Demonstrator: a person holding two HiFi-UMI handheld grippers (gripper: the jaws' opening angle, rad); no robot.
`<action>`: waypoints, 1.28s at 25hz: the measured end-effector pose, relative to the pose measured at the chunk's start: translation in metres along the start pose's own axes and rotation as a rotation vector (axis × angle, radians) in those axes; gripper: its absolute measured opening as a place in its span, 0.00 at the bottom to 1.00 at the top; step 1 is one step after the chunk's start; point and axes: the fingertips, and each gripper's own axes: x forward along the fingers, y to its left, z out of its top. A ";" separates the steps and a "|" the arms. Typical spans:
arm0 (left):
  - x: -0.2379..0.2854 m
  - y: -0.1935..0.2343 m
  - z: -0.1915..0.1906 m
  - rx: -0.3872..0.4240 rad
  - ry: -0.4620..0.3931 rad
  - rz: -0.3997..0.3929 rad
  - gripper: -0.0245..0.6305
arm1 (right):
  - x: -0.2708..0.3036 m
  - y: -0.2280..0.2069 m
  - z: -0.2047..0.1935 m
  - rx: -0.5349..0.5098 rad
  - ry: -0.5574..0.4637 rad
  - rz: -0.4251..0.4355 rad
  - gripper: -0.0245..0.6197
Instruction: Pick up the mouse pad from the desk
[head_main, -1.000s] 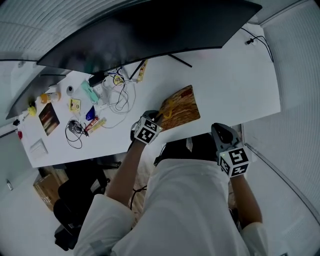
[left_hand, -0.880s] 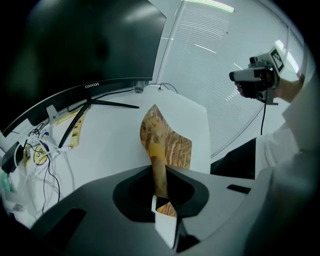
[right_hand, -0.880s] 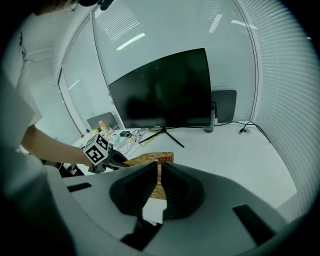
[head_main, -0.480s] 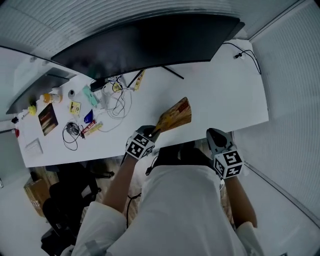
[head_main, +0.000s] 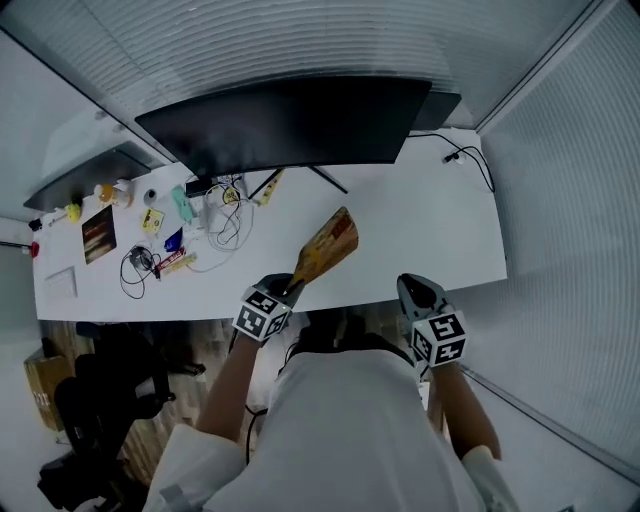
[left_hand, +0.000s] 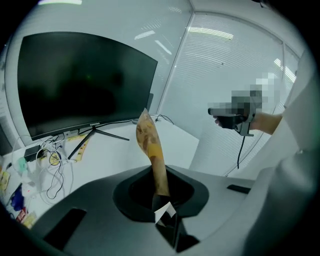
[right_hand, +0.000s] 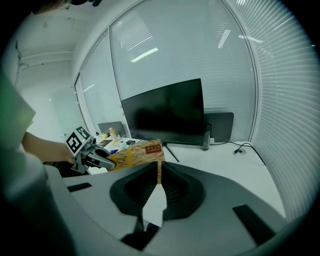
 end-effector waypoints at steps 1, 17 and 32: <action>-0.003 -0.005 0.002 -0.015 -0.012 0.010 0.10 | -0.004 -0.002 0.001 -0.006 -0.008 0.006 0.10; -0.080 -0.090 0.036 -0.204 -0.261 0.151 0.10 | -0.057 -0.013 0.008 -0.025 -0.120 0.124 0.10; -0.135 -0.100 0.010 -0.247 -0.330 0.185 0.10 | -0.056 0.030 0.034 -0.059 -0.193 0.183 0.10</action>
